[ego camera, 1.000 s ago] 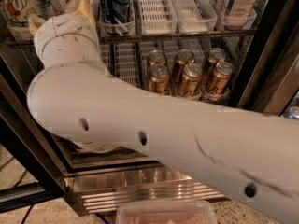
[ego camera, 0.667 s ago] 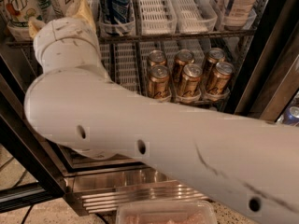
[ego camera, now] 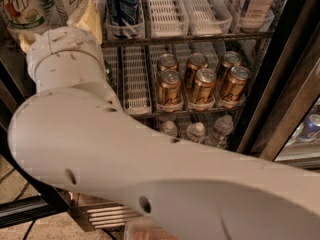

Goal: Pick 7up can from top shelf of fridge

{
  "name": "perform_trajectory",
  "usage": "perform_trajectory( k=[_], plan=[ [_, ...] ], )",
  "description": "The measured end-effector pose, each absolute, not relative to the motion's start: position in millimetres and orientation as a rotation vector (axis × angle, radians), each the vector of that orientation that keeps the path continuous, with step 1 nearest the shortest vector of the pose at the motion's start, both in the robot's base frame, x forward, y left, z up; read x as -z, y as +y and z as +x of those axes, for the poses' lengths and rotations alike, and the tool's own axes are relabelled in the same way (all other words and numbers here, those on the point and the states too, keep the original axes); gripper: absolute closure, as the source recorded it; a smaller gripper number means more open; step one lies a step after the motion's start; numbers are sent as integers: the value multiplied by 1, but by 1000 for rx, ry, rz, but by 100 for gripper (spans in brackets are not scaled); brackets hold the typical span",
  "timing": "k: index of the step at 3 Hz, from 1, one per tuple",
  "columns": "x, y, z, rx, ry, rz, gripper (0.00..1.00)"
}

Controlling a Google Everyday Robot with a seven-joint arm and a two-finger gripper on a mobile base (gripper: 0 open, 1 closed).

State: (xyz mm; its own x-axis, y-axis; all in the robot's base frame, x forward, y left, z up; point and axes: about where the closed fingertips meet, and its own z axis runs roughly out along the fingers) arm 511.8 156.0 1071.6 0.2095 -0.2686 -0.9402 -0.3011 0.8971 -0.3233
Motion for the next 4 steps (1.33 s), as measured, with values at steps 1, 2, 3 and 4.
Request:
perform_trajectory(
  k=[1,2,3,4],
  plan=[
    [-1072,156,512,-24,1377,-496,24],
    [-1074,155,516,-21,1376,-475,24],
    [-1076,153,522,-16,1374,-448,26],
    [-1076,153,526,-21,1374,-427,30]
  ],
)
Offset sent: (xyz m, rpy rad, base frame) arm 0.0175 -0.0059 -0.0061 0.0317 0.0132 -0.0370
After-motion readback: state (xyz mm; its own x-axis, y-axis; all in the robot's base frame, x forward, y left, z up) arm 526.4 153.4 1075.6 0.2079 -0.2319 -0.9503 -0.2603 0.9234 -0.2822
